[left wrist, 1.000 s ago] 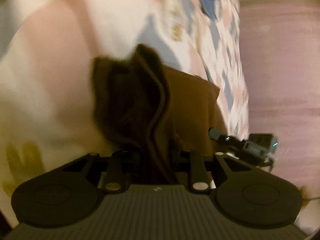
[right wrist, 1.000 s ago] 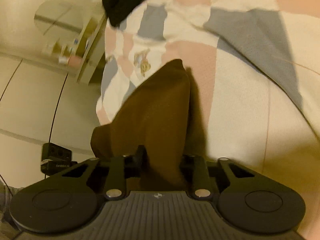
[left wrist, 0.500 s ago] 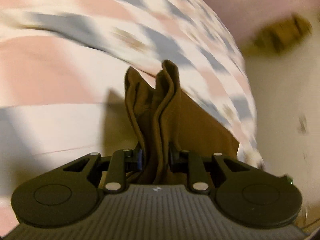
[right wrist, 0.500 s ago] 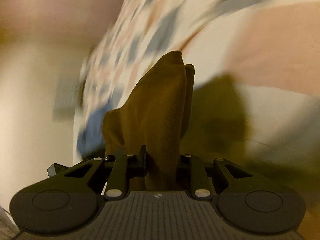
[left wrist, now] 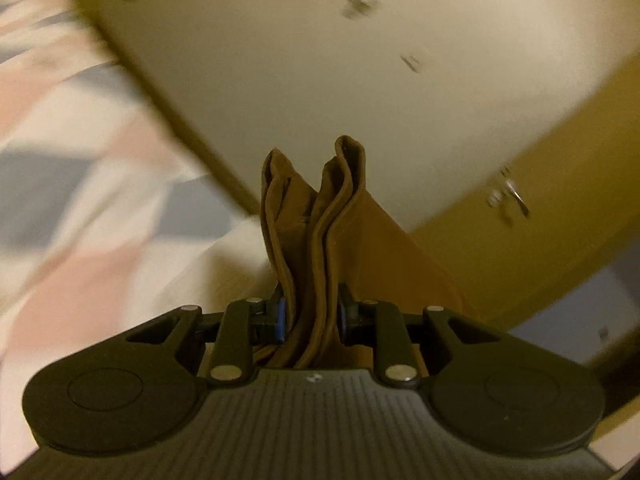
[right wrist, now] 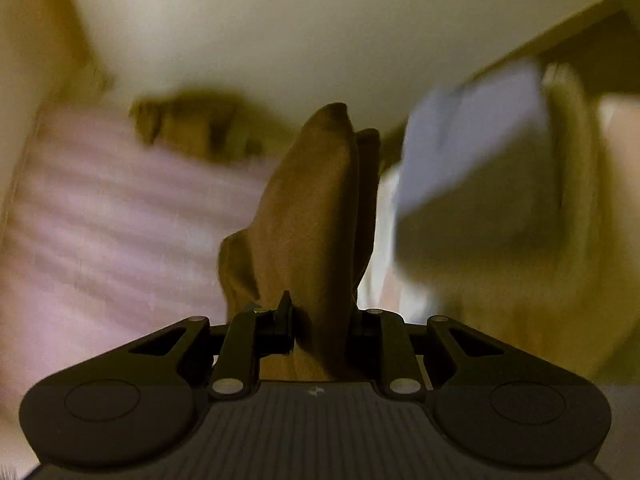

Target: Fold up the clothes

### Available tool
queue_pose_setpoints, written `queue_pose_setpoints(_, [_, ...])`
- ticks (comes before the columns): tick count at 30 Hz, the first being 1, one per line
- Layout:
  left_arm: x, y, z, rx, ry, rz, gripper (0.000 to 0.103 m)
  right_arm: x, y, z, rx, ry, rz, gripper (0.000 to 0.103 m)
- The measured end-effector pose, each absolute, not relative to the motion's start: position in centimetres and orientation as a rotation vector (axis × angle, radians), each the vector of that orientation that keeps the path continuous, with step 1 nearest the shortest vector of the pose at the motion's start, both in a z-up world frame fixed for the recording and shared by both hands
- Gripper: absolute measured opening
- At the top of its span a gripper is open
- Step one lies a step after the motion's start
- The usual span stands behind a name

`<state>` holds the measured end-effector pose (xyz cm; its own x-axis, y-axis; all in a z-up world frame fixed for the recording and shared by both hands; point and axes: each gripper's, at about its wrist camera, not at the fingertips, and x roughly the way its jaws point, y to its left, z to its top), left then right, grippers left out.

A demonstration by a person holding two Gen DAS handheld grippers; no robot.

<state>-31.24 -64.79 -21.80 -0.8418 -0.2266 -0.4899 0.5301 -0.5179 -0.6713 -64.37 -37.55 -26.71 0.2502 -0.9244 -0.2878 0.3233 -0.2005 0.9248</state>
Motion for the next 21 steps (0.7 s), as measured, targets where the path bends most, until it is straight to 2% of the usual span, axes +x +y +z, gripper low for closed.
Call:
queue_pose_setpoints(5, [-41.2, -69.3, -21.6, 0.593, 1.177, -2.441, 0.019, -69.8, -39.5, -27.6, 1.326, -0.765, -1.39, 0.022])
queue_pose_setpoints(11, [-46.1, -70.9, -26.6, 0.747, 1.189, -2.444, 0.019, -71.8, -40.2, -33.0, 1.43, -0.794, -1.465, 0.022])
queue_pose_setpoints(16, [-46.8, -72.9, -31.3, 0.811, 1.183, -2.402, 0.02, -72.0, -40.8, -37.9, 1.459, -0.804, -1.508, 0.023])
queue_pose_setpoints(20, [-46.1, -73.9, -32.1, 0.749, 1.202, -2.39, 0.021, -72.1, -40.7, -38.0, 1.421, -0.736, -1.535, 0.033])
queue_pose_setpoints(21, [-45.9, -73.4, -31.5, 0.716, 1.153, -2.406, 0.021, -72.1, -41.0, -37.4, 1.407, -0.702, -1.561, 0.042])
